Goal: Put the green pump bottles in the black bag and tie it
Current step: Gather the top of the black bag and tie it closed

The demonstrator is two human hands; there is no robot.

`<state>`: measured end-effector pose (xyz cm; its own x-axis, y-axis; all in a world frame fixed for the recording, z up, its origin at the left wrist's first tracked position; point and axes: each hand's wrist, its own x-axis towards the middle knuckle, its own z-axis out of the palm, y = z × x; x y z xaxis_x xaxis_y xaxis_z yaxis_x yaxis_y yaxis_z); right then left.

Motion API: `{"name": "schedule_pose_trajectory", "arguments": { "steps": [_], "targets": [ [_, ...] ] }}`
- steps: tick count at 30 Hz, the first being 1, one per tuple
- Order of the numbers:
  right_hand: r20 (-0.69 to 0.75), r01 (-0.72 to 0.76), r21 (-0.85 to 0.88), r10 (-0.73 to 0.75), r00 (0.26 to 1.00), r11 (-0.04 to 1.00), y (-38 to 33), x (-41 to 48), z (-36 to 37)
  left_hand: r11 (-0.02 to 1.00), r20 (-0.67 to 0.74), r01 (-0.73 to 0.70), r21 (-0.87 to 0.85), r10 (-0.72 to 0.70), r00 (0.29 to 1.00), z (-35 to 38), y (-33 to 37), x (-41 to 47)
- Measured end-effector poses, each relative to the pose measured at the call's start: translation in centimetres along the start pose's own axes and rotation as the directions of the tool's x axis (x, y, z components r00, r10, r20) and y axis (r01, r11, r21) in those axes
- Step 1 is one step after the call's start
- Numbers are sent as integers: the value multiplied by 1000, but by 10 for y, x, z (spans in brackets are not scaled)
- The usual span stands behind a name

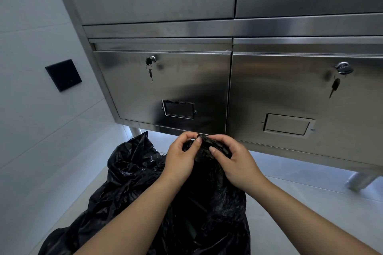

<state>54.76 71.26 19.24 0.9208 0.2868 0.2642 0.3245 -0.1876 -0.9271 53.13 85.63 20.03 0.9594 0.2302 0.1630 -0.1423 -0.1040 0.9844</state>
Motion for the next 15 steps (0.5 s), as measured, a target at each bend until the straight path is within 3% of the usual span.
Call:
{"name": "schedule_pose_trajectory", "arguments": {
  "steps": [5,9,13,15],
  "targets": [
    [-132,-27,86,39,991,996,2,0,3,999,35,-32,41,31,999,0,-2,-2],
    [-125,-51,92,63,990,994,4,1,2,997,68,-41,59,37,997,-2,-3,-3],
    [-189,-71,64,82,978,995,10,0,-1,978,119,102,-183,-81,990,-10,2,1],
    [-219,-76,45,84,972,996,13,0,-3,964,165,148,-221,-113,980,-11,6,4]
  ]
}}
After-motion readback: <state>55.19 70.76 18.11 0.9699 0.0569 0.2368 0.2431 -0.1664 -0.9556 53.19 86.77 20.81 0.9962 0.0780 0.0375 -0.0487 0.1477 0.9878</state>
